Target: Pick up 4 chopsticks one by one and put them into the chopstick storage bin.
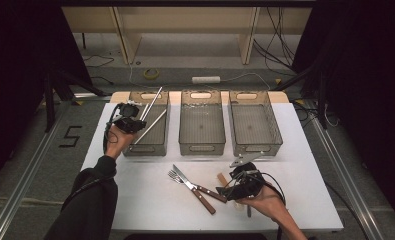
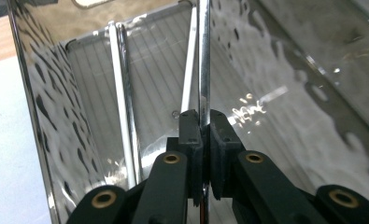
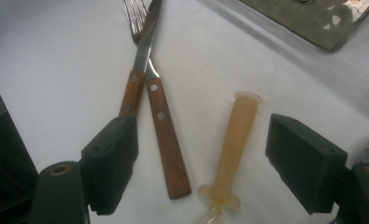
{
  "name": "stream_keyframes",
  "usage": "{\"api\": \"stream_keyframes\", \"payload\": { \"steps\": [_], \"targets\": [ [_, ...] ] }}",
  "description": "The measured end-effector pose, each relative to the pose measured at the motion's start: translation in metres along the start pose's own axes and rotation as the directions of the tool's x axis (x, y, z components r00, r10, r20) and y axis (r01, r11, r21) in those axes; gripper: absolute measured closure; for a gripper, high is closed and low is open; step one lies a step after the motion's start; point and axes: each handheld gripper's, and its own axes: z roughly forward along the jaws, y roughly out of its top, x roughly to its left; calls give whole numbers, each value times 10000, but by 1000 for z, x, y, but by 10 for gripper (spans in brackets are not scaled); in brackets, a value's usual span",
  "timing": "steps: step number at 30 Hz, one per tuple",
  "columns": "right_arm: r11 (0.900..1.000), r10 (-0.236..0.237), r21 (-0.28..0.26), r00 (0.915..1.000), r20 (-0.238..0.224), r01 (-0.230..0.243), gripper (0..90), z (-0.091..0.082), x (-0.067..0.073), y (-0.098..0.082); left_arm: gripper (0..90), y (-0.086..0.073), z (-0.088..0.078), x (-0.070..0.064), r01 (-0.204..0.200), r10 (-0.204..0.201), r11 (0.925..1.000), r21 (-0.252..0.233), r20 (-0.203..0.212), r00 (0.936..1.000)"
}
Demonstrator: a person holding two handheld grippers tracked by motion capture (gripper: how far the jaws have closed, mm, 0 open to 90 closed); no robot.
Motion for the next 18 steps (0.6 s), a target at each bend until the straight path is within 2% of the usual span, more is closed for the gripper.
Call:
{"api": "stream_keyframes", "payload": {
  "steps": [4,10,15,18],
  "targets": [
    [10000,9,9,10000,-26,-9,264,0,0,0,843,-1,3,-1,-62,63,9999,153,-58,10000],
    [10000,70,43,10000,-31,-70,265,0,-1,0,747,0,-2,-3,-56,58,9999,98,-161,9999],
    [10000,66,28,10000,39,-67,273,-1,-1,0,622,-3,-13,-4,312,-312,9995,2,464,9984],
    [9999,148,32,9999,63,-148,286,-2,-2,0,535,-8,-23,-8,403,-394,9991,-107,755,9964]
  ]
}}
